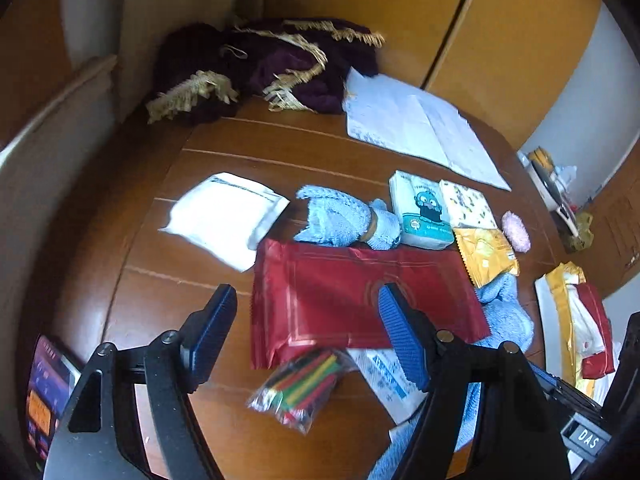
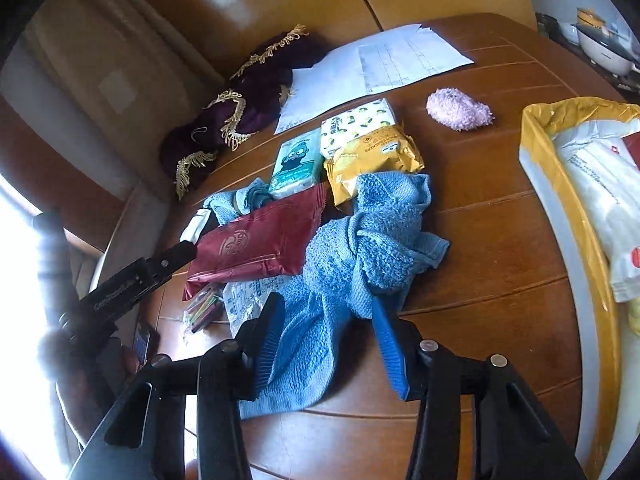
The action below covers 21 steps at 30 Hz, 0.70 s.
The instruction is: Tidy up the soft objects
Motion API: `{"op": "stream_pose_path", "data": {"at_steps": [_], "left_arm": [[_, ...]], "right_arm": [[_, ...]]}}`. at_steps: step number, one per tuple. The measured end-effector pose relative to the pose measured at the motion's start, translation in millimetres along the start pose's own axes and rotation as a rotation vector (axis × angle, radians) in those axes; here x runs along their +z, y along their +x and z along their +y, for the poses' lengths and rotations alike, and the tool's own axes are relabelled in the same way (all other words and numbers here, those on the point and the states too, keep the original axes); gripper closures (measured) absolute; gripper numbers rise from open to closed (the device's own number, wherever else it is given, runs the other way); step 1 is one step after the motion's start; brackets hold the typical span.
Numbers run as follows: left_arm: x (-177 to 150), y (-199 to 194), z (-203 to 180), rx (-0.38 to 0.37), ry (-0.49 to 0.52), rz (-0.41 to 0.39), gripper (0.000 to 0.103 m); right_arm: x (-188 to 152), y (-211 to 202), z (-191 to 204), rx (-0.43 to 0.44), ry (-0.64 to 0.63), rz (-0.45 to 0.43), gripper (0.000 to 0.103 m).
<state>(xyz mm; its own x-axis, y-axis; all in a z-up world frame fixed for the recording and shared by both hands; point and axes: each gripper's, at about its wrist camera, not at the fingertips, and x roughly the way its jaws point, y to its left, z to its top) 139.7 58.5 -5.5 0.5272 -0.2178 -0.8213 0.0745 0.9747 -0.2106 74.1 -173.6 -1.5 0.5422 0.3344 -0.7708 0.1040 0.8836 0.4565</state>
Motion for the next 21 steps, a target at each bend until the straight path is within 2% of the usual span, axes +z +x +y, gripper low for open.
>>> {"op": "stream_pose_path", "data": {"at_steps": [2, 4, 5, 7, 8, 10, 14, 16, 18, 19, 20, 21], "left_arm": [[4.5, 7.3, -2.0, 0.010, -0.002, 0.018, 0.033], [6.4, 13.0, -9.6, 0.042, 0.041, 0.027, 0.033], [6.2, 17.9, -12.0, 0.053, 0.055, 0.042, 0.040], [4.2, 19.4, -12.9, 0.058, 0.050, 0.045, 0.044], [2.5, 17.3, -13.6, 0.060, 0.056, 0.044, 0.049], [-2.2, 12.1, -12.6, 0.052, 0.051, 0.054, 0.053], [-17.4, -0.2, -14.8, 0.011, 0.068, 0.102, 0.053], [-23.4, -10.2, -15.8, -0.018, 0.071, 0.127, 0.053], [-25.0, -20.8, -18.1, -0.059, 0.072, 0.139, 0.053], [-23.9, -26.6, -20.3, -0.074, 0.080, 0.134, 0.051], [-21.7, -31.2, -23.7, -0.076, 0.090, 0.120, 0.043], [-17.2, -35.6, -28.1, -0.075, 0.110, 0.088, 0.038]], "right_arm": [[0.6, 4.9, 0.8, -0.012, 0.004, 0.007, 0.065], [2.0, 8.8, 1.9, -0.033, -0.006, 0.005, 0.074], [2.7, 10.8, 1.4, -0.042, -0.005, 0.006, 0.081], [3.4, 13.9, -5.3, -0.032, 0.019, 0.019, 0.090], [3.5, 13.6, -8.7, -0.026, 0.026, 0.017, 0.095], [2.9, 13.0, -13.0, -0.023, 0.031, 0.015, 0.097], [-0.6, 6.3, -19.2, 0.003, 0.036, -0.004, 0.097], [-1.6, 1.3, -22.0, 0.046, 0.043, -0.010, 0.092], [-2.4, -3.9, -24.3, 0.070, 0.054, -0.028, 0.080], [-2.5, -5.2, -24.3, 0.079, 0.057, -0.034, 0.055], [-2.5, -6.5, -24.2, 0.084, 0.062, -0.043, 0.033], [-2.0, -7.6, -23.6, 0.084, 0.065, -0.054, 0.030]]}}
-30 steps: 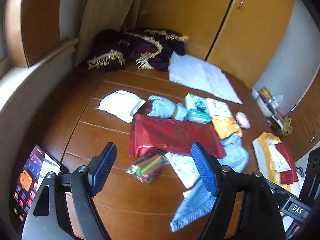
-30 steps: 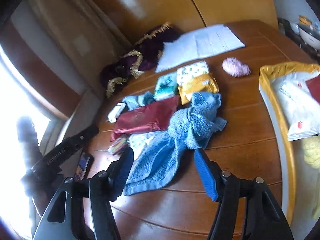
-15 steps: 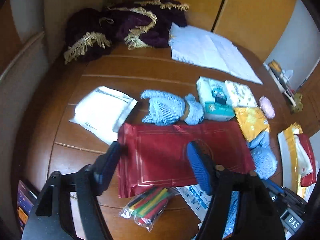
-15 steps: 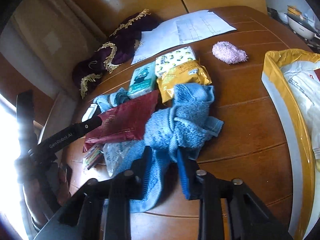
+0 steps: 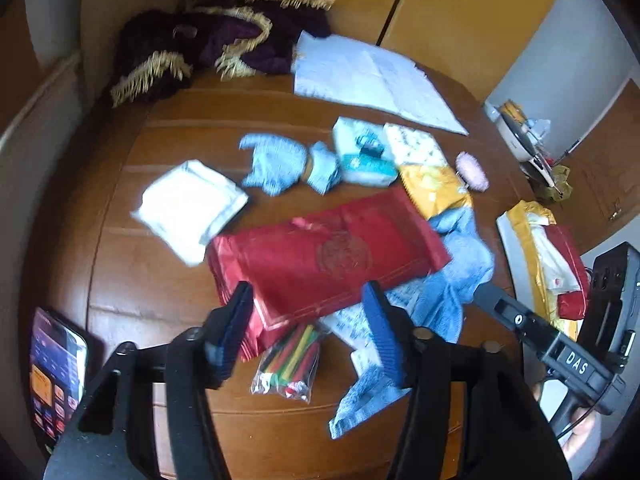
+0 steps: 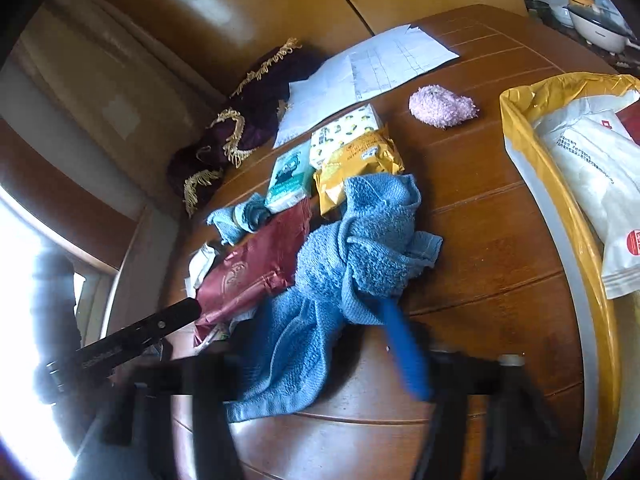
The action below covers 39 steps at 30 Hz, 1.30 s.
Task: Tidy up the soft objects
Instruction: 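Grasp the red packet with the left tool while the right tool grasps the blue towel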
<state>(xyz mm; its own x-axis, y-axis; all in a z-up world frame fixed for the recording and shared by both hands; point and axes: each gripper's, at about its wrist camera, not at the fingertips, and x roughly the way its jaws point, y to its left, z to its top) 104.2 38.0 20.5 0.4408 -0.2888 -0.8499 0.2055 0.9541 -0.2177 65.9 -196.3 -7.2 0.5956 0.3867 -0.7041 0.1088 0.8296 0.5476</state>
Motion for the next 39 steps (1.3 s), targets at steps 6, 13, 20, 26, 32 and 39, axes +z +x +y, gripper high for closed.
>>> {"op": "stream_pose_path", "data": {"at_steps": [6, 13, 20, 26, 32, 39], "left_arm": [[42.4, 29.3, -15.8, -0.064, 0.095, -0.069, 0.023], [43.7, 74.4, -19.1, -0.075, 0.106, 0.089, 0.023], [7.4, 52.7, -16.2, -0.180, 0.102, 0.175, 0.023], [-26.0, 38.3, -33.4, -0.131, 0.174, 0.150, 0.023], [-31.0, 42.4, -40.0, -0.046, 0.181, 0.093, 0.024], [-30.8, 39.5, -29.6, -0.068, 0.095, 0.038, 0.038]], "right_arm": [[8.0, 16.2, 6.2, -0.019, 0.025, 0.022, 0.031], [9.0, 24.2, -2.7, -0.060, 0.048, 0.027, 0.063], [6.4, 12.9, -5.8, -0.082, 0.010, 0.014, 0.071], [4.1, 7.8, -12.2, -0.058, 0.009, 0.023, 0.068], [3.1, 9.9, -6.5, -0.078, -0.010, 0.022, 0.062], [0.2, 15.6, 9.2, -0.170, -0.102, 0.003, 0.063]]}}
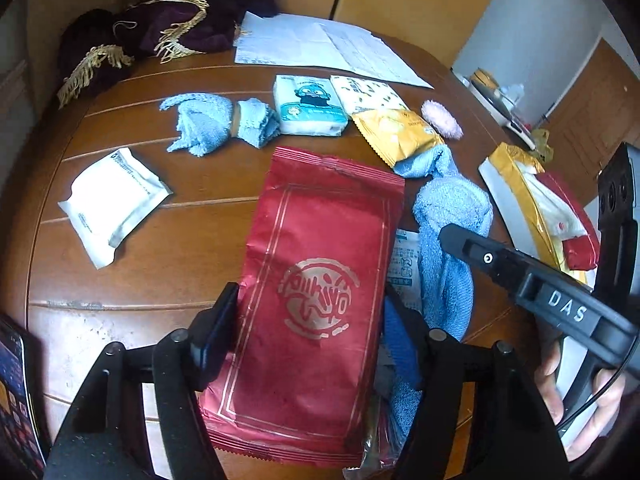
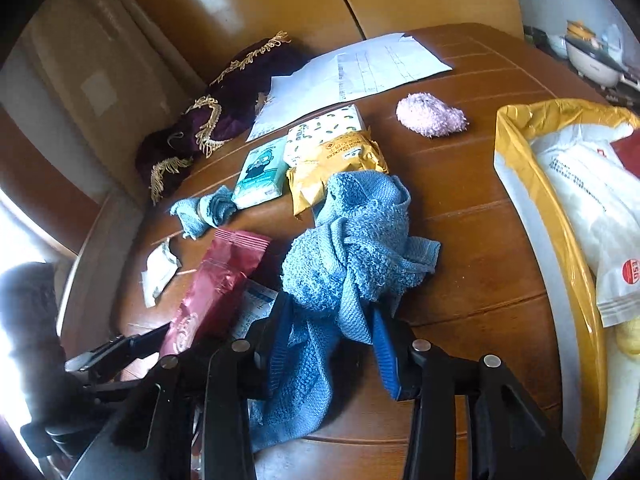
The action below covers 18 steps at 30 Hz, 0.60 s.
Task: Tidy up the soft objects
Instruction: 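Grasp the red packet with the left tool while the right tool grasps the blue towel, then carry the red packet and blue towel into the box with both tools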
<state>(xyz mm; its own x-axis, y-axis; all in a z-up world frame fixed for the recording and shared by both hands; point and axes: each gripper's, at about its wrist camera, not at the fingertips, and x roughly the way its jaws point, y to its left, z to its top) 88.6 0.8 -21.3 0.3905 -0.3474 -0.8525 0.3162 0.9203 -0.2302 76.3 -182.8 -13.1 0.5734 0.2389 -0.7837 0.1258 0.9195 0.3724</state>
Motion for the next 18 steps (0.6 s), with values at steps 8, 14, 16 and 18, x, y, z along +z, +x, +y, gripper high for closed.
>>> {"op": "stream_pose_path", "data": {"at_steps": [8, 14, 16, 18], "left_arm": [[-10.4, -12.2, 11.3, -0.059, -0.100, -0.060, 0.044], [-10.7, -31.8, 13.2, -0.088, -0.165, -0.163, 0.047], [-9.5, -35.3, 12.5, -0.086, -0.183, -0.175, 0.047], [-8.3, -39.3, 10.2, -0.094, -0.189, -0.184, 0.048]], "right_arm": [[-6.1, -8.1, 10.3, -0.050, -0.089, -0.044, 0.084], [-6.1, -32.2, 10.9, -0.014, -0.104, -0.123, 0.099], [-5.7, -37.0, 8.8, 0.028, -0.098, -0.125, 0.099], [-5.9, -43.1, 5.6, 0.059, -0.085, -0.130, 0.099]]}}
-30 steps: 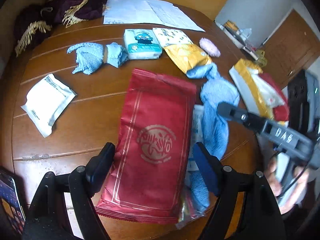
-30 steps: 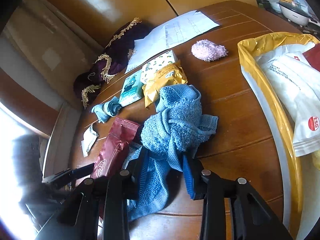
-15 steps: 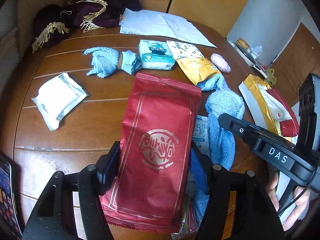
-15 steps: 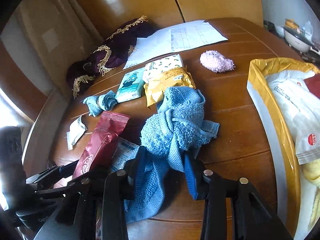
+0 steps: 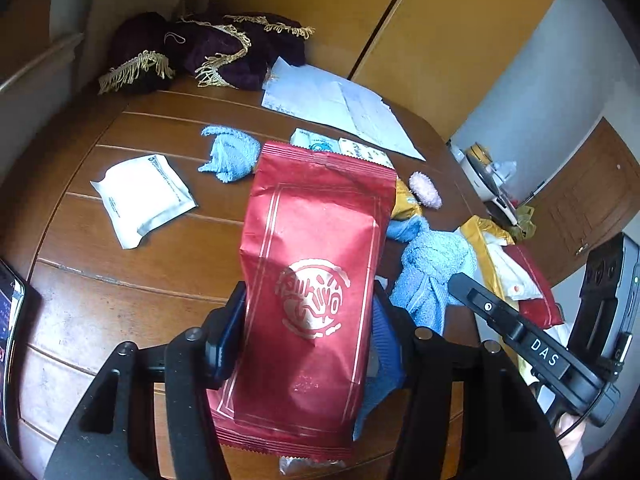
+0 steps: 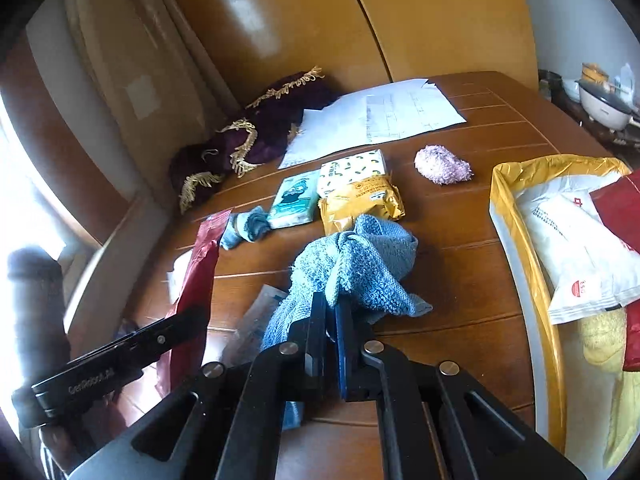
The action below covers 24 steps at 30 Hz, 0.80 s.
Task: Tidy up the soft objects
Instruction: 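Carry the red packet and blue towel into the box with both tools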
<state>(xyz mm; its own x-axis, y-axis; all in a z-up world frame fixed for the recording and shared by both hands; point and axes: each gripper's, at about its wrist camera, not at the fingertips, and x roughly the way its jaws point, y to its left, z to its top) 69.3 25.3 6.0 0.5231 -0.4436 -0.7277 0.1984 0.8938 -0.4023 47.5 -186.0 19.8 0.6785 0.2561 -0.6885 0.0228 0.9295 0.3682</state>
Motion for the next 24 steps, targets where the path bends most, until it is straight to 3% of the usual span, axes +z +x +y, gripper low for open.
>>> {"op": "stream_pose_path", "data": {"at_steps": [4, 16, 24], "left_arm": [[2.7, -12.3, -6.4, -0.028, -0.004, -0.047, 0.048], [11.0, -33.2, -46.6, -0.092, 0.034, -0.079, 0.048], [22.7, -27.7, -117.2, -0.227, 0.143, -0.053, 0.048]], "right_arm": [[1.8, -23.2, -2.4, 0.071, 0.001, -0.057, 0.099], [18.8, -99.7, -13.7, 0.119, -0.034, -0.198, 0.099], [32.7, -162.0, -40.3, 0.057, -0.076, -0.291, 0.099]]}}
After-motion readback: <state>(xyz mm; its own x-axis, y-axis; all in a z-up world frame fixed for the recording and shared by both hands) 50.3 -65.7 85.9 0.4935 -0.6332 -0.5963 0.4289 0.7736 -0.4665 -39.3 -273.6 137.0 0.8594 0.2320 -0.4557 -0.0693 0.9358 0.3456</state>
